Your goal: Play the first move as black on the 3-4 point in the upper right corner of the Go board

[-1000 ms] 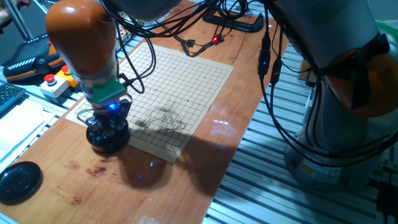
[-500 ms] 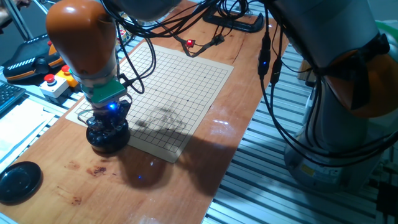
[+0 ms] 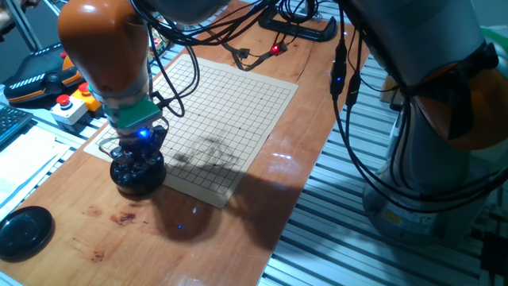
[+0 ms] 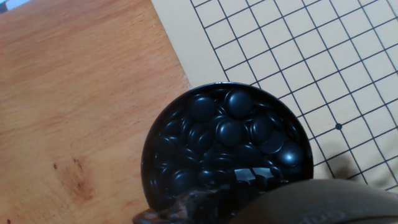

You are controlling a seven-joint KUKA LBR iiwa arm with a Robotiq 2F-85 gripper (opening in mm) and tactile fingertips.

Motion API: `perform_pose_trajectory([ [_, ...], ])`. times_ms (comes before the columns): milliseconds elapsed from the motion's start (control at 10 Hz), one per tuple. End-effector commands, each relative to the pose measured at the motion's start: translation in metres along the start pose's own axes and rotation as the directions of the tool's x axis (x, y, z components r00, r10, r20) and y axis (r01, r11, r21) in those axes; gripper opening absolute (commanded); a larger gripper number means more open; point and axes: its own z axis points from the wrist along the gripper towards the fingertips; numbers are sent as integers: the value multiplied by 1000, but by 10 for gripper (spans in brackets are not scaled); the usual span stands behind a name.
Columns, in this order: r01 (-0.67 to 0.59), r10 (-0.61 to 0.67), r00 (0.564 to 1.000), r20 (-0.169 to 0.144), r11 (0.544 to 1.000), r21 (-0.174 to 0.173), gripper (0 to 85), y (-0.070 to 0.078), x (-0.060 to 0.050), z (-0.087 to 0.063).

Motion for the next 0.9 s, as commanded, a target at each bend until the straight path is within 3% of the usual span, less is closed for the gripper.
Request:
perform_pose_trajectory([
  [0, -1, 1, 1000, 0, 1000, -1, 7, 0, -1, -2],
  [800, -15, 15, 1000, -4, 999, -29, 7, 1, -2, -14],
])
